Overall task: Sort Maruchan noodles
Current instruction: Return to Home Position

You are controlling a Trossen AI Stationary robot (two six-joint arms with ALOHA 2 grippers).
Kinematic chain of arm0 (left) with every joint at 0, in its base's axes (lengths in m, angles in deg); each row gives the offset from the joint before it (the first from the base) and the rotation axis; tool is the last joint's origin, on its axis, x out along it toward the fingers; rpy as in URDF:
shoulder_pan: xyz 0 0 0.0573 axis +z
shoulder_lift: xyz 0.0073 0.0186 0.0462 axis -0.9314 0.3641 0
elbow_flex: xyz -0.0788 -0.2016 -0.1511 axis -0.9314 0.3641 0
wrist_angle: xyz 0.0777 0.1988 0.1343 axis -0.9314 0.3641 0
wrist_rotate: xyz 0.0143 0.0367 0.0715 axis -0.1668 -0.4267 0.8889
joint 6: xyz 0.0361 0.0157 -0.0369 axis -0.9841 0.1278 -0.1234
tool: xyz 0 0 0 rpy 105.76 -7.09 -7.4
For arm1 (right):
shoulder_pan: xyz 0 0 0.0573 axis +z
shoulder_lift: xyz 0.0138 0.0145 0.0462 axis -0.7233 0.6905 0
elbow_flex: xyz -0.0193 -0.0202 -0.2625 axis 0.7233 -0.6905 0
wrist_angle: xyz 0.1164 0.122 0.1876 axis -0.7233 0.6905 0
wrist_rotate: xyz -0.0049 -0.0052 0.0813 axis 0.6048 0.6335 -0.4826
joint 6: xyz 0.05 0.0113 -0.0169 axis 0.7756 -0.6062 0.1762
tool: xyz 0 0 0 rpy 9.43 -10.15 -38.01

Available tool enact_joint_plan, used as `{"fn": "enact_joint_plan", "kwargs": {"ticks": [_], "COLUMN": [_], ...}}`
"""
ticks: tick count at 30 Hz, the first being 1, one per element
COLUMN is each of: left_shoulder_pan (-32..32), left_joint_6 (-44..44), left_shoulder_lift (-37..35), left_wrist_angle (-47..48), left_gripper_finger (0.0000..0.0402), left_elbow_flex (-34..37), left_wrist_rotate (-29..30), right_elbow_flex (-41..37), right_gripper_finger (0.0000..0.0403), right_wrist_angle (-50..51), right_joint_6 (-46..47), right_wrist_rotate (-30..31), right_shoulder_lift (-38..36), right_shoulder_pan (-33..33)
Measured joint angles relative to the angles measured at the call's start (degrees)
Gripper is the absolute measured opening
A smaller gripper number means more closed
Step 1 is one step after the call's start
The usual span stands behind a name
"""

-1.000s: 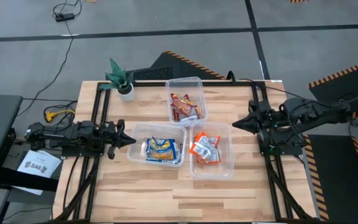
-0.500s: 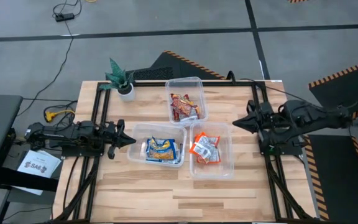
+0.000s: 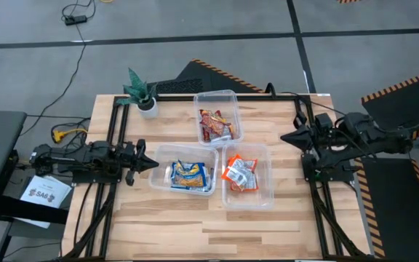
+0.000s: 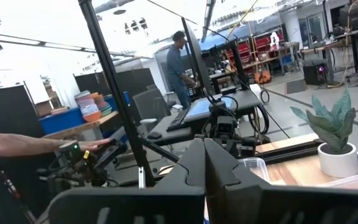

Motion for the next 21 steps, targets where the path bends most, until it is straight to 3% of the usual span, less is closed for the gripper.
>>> {"fn": "enact_joint_plan", "kwargs": {"ticks": [10, 21], "left_shoulder_pan": [10.40, 8.40], "left_joint_6": [0.00, -0.02], "left_shoulder_lift": [0.01, 0.01], "left_wrist_angle": [-0.96, -1.11], "left_gripper_finger": [0.0000, 0.0000], "left_elbow_flex": [0.13, 0.22], "left_wrist_rotate": [1.46, 1.82], "right_elbow_flex": [0.00, 0.00], "right_gripper_finger": [0.0009, 0.0009], "right_wrist_angle": [0.43, 2.92], "right_joint_6": [0.00, -0.01], "right_wrist_rotate": [0.16, 0.22], "right_shoulder_lift": [0.02, 0.00], "right_shoulder_pan": [0.00, 0.00]}}
